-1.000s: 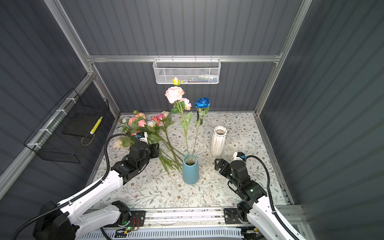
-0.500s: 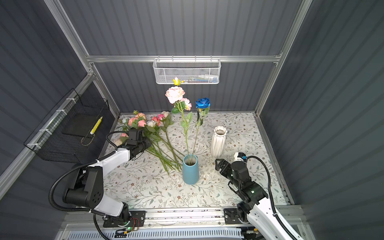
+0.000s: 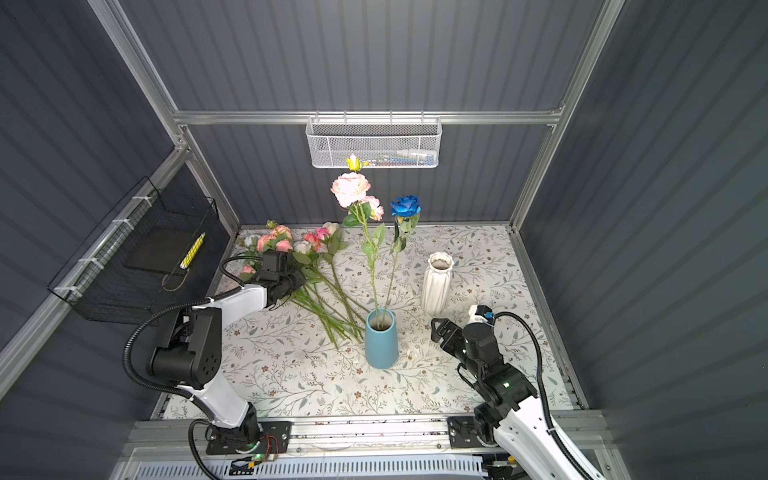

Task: Arrange the flowers into the vase
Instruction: 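Move the left gripper back to the flower pile and grasp a pink stem, then lift the pink flower stem upward out of the pile with the left gripper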

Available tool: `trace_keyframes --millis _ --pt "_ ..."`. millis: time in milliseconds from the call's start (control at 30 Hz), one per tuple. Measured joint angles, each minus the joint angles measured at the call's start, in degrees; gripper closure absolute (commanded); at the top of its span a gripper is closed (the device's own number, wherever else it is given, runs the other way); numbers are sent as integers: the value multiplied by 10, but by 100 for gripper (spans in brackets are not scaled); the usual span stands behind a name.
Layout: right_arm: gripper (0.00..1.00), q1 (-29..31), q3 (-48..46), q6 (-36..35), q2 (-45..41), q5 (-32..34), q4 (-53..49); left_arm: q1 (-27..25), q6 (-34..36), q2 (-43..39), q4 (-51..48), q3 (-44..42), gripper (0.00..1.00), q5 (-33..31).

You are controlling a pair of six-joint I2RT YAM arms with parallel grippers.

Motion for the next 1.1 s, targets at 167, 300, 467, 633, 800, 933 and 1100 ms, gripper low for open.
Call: trace_keyframes --millis 167,300,467,633,800,933,1100 --pt "5 -1 0 0 3 0 0 0 0 2 2 0 68 -1" --pt "5 -1 0 -1 8 0 0 0 0 2 4 -3 68 -3" --pt "5 -2 0 -2 8 0 0 1 0 -5 9 -22 65 -5" --pt "5 -4 0 -2 8 0 0 1 0 -13 12 -28 69 -5" --pt "5 -4 0 -2 10 -1 0 1 0 -10 18 -28 73 -5" --pt "5 -4 0 -2 9 0 0 1 0 4 24 -28 74 -5" --pt "5 -4 0 -2 2 0 -1 1 0 21 24 -28 75 -7"
